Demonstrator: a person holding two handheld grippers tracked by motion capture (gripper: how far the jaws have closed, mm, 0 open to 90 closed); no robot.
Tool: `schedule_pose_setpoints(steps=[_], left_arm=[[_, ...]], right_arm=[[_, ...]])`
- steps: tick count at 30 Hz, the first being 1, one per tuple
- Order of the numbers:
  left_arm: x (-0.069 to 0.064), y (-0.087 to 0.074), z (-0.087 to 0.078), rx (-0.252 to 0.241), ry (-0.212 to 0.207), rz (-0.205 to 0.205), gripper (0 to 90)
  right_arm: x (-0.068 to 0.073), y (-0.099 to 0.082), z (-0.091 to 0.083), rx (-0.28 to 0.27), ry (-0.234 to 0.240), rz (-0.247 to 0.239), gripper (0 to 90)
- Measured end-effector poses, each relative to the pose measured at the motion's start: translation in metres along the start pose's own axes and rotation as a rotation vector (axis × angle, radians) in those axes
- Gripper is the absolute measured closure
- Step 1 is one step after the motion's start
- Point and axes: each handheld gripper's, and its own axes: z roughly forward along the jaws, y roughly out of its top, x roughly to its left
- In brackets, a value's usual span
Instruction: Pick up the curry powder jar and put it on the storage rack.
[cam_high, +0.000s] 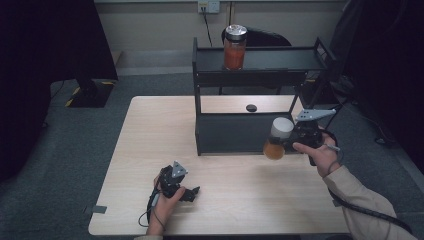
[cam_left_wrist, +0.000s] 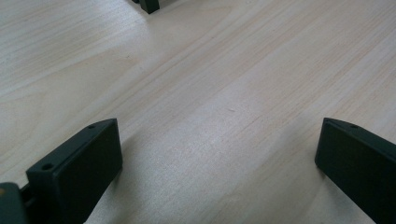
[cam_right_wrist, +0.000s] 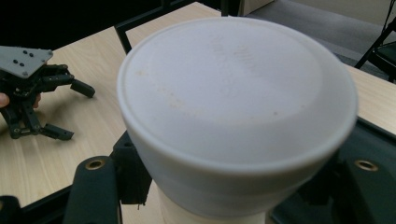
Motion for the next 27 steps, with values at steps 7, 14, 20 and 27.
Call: schedule_pose_setpoints(steps=[7,14,20,27], left_arm=[[0.000,0.000,0.000,0.000,0.000,0.000,0.0],[0.000,0.000,0.000,0.000,0.000,0.000,0.0],[0.000,0.000,0.000,0.000,0.000,0.000,0.0],[0.000,0.000,0.000,0.000,0.000,0.000,0.0]], right_arm=[[-0.003,0.018,-0.001,0.002,-0.014,-0.004,34.7],[-0.008,0.035,-0.005,-0.010,-0.023,-0.002,34.7],[-0.013,0.048,-0.007,-0.011,-0.025,0.000,34.8],[-0.019,0.061,-0.014,-0.013,-0.038,0.008,34.8]])
